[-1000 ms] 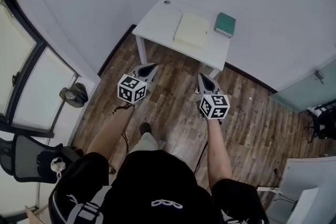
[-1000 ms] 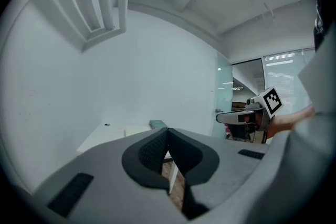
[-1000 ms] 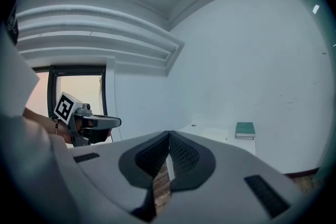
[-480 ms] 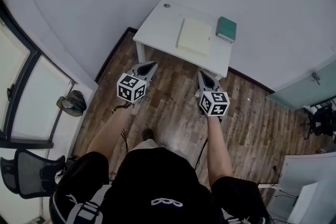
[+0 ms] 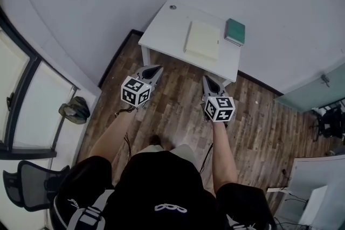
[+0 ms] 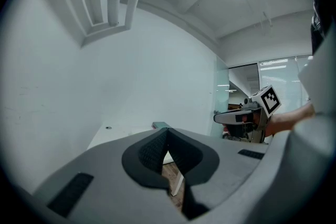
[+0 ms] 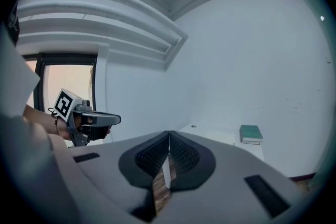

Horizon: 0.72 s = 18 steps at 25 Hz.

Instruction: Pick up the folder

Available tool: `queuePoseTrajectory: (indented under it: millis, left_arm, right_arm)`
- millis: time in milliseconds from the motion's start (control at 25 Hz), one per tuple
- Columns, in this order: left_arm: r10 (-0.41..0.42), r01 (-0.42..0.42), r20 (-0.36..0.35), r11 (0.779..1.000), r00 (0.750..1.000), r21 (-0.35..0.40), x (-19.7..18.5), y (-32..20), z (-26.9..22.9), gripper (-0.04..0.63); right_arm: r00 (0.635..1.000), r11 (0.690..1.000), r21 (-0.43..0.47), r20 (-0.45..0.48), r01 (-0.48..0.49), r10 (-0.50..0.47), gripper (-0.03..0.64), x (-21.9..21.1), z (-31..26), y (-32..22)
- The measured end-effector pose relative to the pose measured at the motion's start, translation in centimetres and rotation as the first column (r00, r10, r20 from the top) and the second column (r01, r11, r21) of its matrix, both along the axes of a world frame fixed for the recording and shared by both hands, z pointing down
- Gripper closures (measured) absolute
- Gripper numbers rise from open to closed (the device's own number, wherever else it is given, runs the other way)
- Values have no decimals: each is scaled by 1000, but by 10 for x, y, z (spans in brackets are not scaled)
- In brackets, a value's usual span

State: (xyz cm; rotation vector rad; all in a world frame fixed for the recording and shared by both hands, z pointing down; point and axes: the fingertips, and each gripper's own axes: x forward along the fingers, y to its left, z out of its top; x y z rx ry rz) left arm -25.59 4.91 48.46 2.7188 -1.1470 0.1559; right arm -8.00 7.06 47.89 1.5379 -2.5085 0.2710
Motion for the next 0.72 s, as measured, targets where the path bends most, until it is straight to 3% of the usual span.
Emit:
queuePoseTrajectory:
  millis: [720]
  left_arm:
    - [62, -62, 0, 998, 998, -14, 20, -31, 16, 574]
  right_arm:
    - [998, 998, -9, -18, -57, 56, 593, 16, 11, -24]
